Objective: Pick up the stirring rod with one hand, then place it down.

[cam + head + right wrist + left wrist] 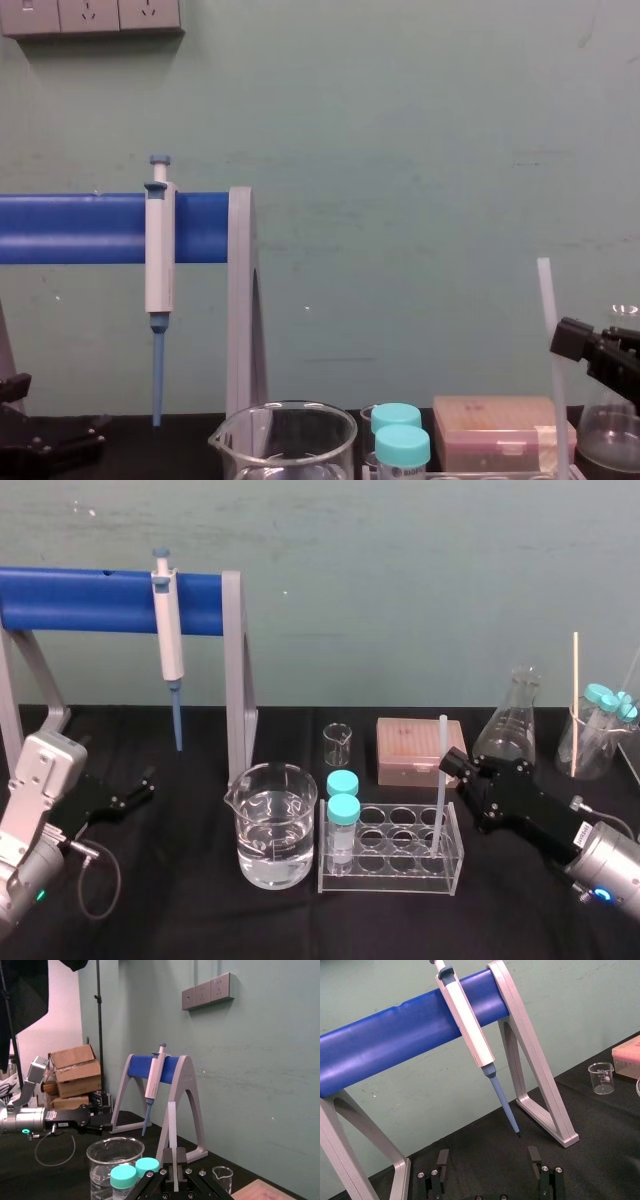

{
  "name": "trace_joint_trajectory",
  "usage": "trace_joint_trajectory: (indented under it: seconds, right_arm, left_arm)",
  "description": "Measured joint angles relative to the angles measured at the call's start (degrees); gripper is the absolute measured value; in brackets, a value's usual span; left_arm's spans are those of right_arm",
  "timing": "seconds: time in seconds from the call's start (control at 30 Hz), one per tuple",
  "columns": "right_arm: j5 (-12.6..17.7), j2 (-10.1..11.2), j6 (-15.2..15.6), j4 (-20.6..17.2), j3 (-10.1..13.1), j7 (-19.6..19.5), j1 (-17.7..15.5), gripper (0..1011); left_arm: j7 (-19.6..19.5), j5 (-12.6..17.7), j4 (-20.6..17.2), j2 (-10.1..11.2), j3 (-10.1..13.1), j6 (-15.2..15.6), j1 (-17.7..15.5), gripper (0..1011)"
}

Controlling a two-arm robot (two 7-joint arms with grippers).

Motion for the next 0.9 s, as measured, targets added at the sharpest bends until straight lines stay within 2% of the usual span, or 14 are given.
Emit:
trace_joint_trajectory:
  seconds: [0.9]
  right_arm:
    - [-1.7, -0.6, 1.7, 0.7, -0.3, -2.3, -1.3, 45]
  left_arm:
    - [0.0, 0.0, 0.0, 0.0, 0.0, 0.0, 0.0, 1000]
